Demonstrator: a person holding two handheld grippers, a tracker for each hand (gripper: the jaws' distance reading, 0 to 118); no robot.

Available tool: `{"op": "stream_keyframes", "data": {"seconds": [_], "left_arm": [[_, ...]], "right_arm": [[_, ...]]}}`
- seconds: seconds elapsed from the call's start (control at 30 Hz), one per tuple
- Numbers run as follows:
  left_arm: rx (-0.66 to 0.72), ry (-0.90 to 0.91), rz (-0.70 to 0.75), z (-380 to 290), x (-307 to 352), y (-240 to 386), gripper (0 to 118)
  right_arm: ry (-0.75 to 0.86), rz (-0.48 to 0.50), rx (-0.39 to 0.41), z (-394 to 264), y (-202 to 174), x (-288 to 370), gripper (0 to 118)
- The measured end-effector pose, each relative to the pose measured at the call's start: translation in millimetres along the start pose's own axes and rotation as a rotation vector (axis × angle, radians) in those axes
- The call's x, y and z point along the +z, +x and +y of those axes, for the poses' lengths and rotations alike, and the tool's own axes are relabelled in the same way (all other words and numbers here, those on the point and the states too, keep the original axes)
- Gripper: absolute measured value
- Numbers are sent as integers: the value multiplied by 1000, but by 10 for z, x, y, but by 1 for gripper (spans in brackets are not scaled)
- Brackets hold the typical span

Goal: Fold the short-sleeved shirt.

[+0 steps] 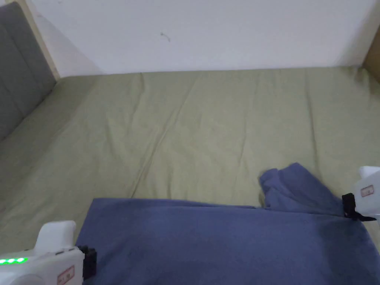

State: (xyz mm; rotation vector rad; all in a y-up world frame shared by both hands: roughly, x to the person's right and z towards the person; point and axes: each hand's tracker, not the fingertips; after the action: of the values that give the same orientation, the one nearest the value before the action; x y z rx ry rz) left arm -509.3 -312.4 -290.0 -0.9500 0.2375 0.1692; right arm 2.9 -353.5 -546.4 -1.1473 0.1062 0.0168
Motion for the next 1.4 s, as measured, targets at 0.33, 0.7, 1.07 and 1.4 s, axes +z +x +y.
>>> {"op": "stream_keyframes", "data": {"seconds": [0.33,0.7,1.07,1.4], "left_arm": [[63,-74,77,1107,-1443,-275,108],[53,-84,72,1131,-1479,-194,3],[43,109,22,609,297,-417,3],[78,23,47,-874,869,-625,3]], "right_arm": [[-9,-2,10,10,-10,-35,4],[-5,9,28,-2,-51,83,4],[197,152,37,-535,151,1596,4],[99,120,45,-2232,290,1802,4]]}}
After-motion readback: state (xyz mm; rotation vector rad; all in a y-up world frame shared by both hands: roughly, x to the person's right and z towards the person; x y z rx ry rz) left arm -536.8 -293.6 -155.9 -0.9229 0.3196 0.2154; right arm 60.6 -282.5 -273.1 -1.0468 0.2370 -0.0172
